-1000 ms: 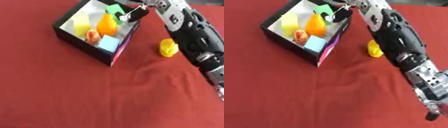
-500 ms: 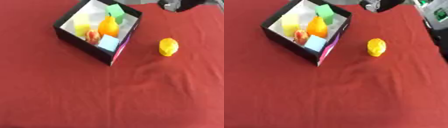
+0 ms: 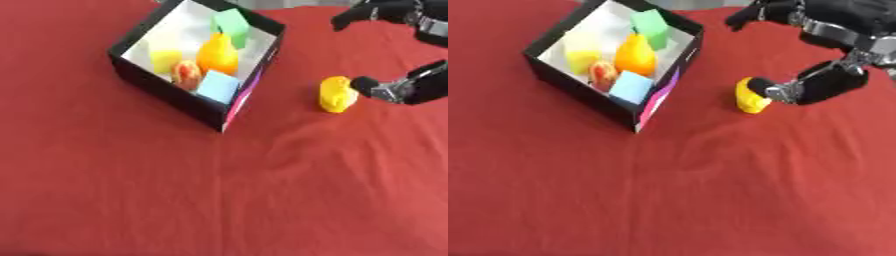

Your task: Pick up objects on the table and place them in the box.

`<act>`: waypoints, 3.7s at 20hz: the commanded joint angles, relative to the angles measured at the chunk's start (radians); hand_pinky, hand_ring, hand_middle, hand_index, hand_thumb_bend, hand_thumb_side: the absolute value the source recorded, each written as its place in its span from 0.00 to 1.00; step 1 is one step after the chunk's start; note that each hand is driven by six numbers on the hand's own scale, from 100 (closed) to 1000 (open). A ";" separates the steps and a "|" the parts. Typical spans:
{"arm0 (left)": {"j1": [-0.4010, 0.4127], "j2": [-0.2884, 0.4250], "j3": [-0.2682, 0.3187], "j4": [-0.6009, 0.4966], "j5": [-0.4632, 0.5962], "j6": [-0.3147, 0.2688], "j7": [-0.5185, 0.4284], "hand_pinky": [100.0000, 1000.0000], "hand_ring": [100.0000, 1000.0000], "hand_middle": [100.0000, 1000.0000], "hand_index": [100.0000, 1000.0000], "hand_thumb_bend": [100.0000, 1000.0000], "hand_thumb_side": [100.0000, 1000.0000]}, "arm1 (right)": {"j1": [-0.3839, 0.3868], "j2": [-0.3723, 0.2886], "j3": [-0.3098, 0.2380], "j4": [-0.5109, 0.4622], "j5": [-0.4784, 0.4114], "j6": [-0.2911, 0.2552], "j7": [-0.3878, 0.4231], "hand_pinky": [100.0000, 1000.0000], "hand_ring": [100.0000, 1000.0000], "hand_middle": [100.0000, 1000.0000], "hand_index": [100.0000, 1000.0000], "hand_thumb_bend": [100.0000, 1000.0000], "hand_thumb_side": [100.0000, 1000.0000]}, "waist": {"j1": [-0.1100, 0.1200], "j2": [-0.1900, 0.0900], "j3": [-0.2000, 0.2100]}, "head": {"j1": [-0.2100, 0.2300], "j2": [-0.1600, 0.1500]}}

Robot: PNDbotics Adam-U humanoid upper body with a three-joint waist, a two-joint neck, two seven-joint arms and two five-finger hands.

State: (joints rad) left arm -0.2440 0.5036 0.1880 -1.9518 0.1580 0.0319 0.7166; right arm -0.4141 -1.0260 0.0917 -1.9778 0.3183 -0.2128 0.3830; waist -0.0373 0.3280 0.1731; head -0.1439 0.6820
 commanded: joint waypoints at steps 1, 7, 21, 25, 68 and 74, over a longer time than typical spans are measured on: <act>-0.002 0.023 0.013 -0.008 0.002 0.002 -0.002 0.75 0.67 0.62 0.72 0.21 0.43 | 0.016 -0.010 -0.011 -0.022 0.036 0.021 -0.003 0.84 0.86 0.76 0.93 0.17 0.16 | 0.005 -0.014 0.001 | 0.002 -0.012; 0.001 0.016 0.014 -0.005 0.006 0.003 -0.001 0.75 0.67 0.62 0.72 0.21 0.43 | 0.042 0.037 0.012 0.019 0.093 0.062 0.028 0.86 0.87 0.77 0.94 0.15 0.25 | 0.007 -0.009 0.010 | -0.004 -0.014; -0.003 0.006 0.005 -0.001 0.009 0.010 -0.009 0.74 0.66 0.61 0.72 0.22 0.42 | -0.019 0.094 0.079 0.141 0.201 0.041 0.076 0.86 0.89 0.79 0.94 0.24 0.32 | 0.011 -0.005 0.019 | -0.014 -0.020; -0.001 0.005 0.005 0.001 0.010 0.012 -0.008 0.74 0.66 0.61 0.72 0.23 0.42 | -0.036 0.113 0.106 0.179 0.224 0.027 0.102 0.87 0.89 0.79 0.95 0.24 0.37 | 0.011 -0.004 0.024 | -0.016 -0.022; 0.008 -0.011 -0.001 0.013 0.025 0.015 -0.015 0.73 0.66 0.61 0.71 0.22 0.43 | -0.128 0.151 0.107 0.442 0.376 0.024 0.021 0.79 0.80 0.69 0.89 0.38 0.21 | 0.017 0.014 0.032 | -0.023 -0.044; 0.006 -0.011 -0.001 0.012 0.020 0.015 -0.017 0.73 0.66 0.61 0.71 0.22 0.43 | -0.132 0.149 0.109 0.442 0.348 0.024 0.018 0.75 0.71 0.67 0.88 0.38 0.18 | 0.017 0.013 0.033 | -0.024 -0.045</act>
State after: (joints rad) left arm -0.2355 0.4759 0.1814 -1.9276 0.1834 0.0476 0.7020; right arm -0.5326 -0.8563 0.2135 -1.5342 0.6736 -0.1896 0.4073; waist -0.0240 0.3578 0.2050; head -0.1659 0.6482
